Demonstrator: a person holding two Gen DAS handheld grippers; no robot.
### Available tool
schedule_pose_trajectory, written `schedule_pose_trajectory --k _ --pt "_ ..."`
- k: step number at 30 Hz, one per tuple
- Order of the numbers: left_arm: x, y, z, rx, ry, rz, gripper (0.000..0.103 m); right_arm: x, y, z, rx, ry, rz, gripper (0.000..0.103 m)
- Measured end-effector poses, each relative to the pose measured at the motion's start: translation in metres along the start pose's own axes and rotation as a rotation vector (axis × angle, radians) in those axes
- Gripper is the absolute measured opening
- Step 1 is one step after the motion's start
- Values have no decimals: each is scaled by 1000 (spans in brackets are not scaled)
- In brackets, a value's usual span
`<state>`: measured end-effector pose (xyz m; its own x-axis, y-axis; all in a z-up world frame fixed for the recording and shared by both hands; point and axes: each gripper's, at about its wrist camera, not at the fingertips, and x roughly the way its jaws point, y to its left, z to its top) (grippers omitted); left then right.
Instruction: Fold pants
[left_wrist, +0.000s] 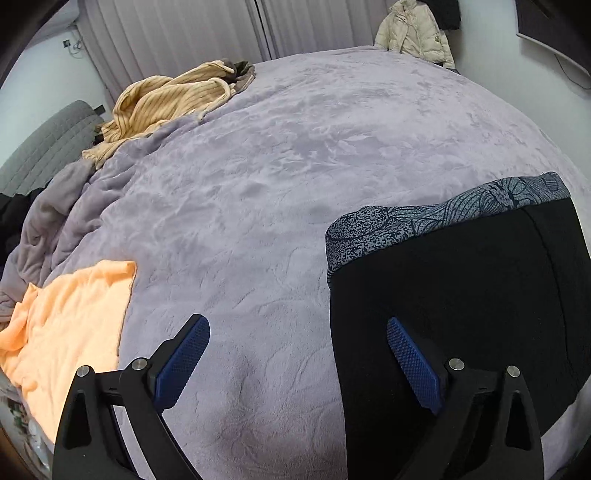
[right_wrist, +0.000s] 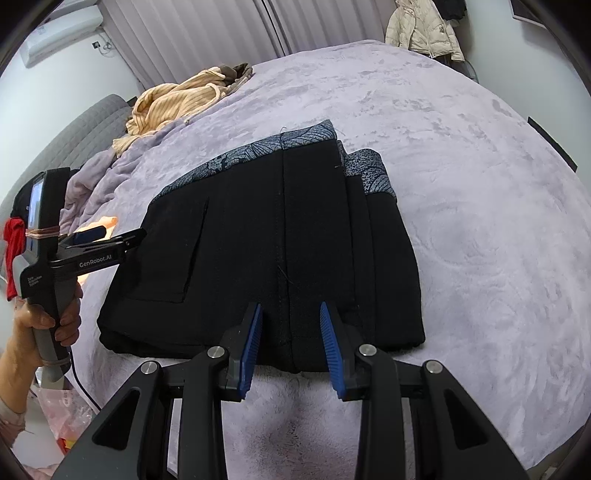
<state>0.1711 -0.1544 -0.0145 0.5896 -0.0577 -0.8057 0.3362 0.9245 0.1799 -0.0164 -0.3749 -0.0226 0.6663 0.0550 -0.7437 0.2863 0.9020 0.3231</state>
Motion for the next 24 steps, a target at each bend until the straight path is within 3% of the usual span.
schedule_pose_trajectory --k 24 --pt "-2 8 -9 -23 14 -25 98 -4 -6 0 25 -28 21 36"
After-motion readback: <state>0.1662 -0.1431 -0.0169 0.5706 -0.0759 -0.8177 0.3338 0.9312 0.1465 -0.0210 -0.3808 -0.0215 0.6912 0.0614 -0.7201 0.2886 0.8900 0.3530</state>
